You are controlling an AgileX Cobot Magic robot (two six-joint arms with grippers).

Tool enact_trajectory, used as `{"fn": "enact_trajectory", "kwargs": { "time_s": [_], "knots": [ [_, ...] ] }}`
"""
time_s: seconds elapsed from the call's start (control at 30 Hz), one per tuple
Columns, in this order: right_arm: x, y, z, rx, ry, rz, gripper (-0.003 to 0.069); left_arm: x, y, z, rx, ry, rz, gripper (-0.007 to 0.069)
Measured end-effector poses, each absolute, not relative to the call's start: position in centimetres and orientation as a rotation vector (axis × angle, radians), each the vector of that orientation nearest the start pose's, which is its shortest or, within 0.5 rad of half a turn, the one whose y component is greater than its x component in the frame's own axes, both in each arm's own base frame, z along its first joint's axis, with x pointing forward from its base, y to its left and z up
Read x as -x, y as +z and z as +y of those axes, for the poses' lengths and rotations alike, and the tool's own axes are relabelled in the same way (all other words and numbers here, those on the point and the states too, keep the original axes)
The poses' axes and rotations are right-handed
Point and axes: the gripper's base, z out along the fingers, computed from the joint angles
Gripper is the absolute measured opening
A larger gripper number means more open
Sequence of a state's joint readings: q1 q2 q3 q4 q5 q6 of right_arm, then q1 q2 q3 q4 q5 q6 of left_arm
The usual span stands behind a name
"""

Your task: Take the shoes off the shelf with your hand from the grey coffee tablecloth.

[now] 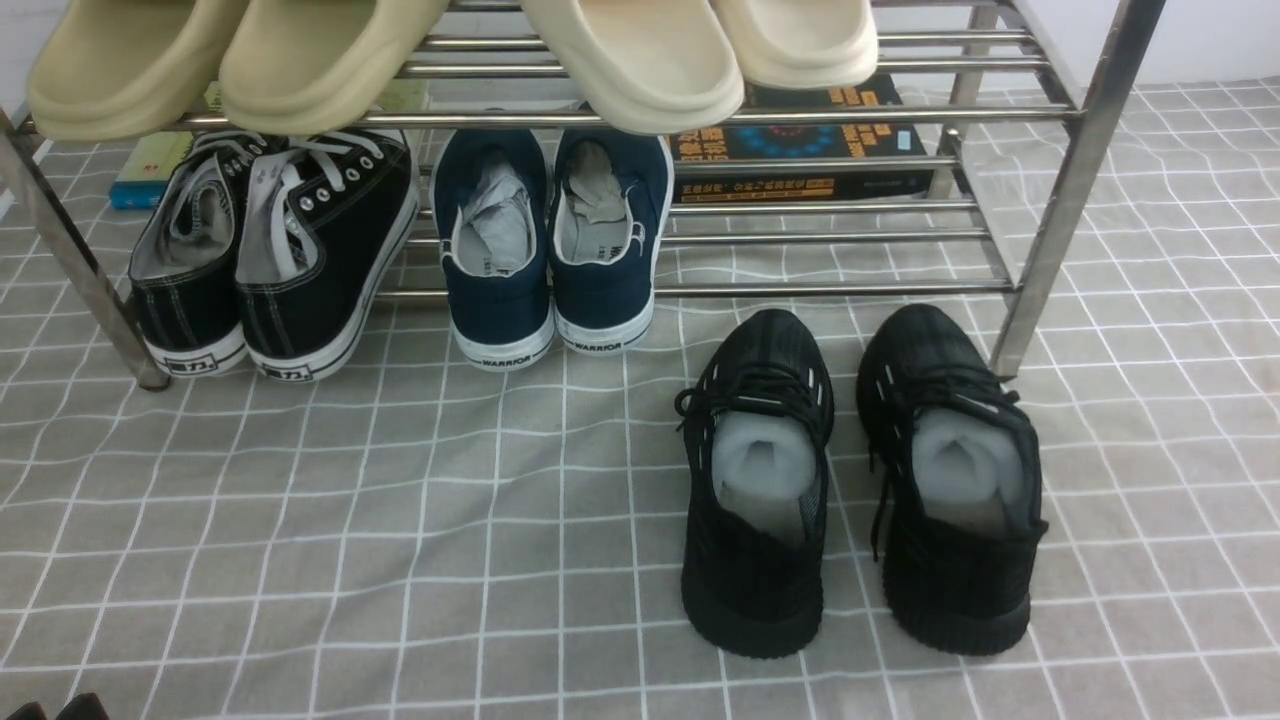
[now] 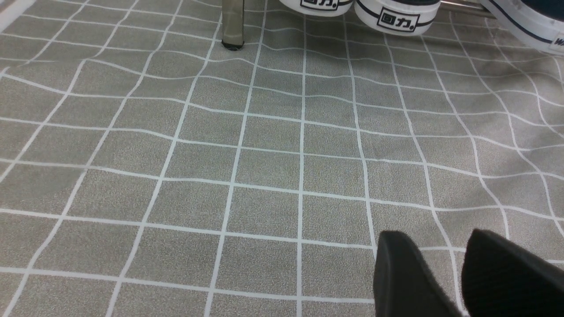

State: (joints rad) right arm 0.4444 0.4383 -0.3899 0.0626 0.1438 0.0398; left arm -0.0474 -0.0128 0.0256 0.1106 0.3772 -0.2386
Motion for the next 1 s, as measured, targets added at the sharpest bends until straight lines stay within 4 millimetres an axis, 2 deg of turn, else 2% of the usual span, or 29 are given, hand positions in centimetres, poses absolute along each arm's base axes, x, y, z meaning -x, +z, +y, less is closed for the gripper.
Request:
{"fn": "enact_trajectory", "kwargs": {
  "time_s": [0.13, 0.3, 0.37, 0.4, 0.43, 0.47, 0.53, 0.7, 1.0],
  "knots": [
    [-9.0, 28.3, 4.4, 0.301, 0.409, 1.707, 0.0000, -5.2, 17.2, 0.1, 0.111, -0.088, 1.869, 0.0240],
    [-7.8, 23.2, 2.7, 0.209, 0.317, 1.775, 0.0004, -5.2, 17.2, 0.1, 0.111, -0.088, 1.869, 0.0240],
    [-7.4, 22.2, 2.4, 0.183, 0.294, 1.779, 0.0005, -5.2, 17.2, 0.1, 0.111, -0.088, 1.869, 0.0240],
    [-6.8, 20.7, 1.8, 0.147, 0.252, 1.782, 0.0007, -5.2, 17.2, 0.1, 0.111, -0.088, 1.869, 0.0240],
    [-6.8, 20.5, 1.7, 0.138, 0.241, 1.782, 0.0007, -5.2, 17.2, 0.1, 0.111, -0.088, 1.869, 0.0240],
    [-6.3, 19.3, 1.3, 0.106, 0.206, 1.785, 0.0010, -5.2, 17.2, 0.1, 0.111, -0.088, 1.869, 0.0240],
    [-5.7, 18.1, 0.8, 0.051, 0.159, 1.800, 0.0013, -5.2, 17.2, 0.1, 0.111, -0.088, 1.869, 0.0240],
    [-5.3, 17.4, 0.3, -0.028, 0.090, 1.860, 0.0018, -5.2, 17.2, 0.1, 0.110, -0.087, 1.869, 0.0240],
    [-5.2, 17.4, 0.2, -0.042, 0.082, 1.876, 0.0031, -5.2, 17.2, 0.1, 0.109, -0.086, 1.869, 0.0240]
  ]
}}
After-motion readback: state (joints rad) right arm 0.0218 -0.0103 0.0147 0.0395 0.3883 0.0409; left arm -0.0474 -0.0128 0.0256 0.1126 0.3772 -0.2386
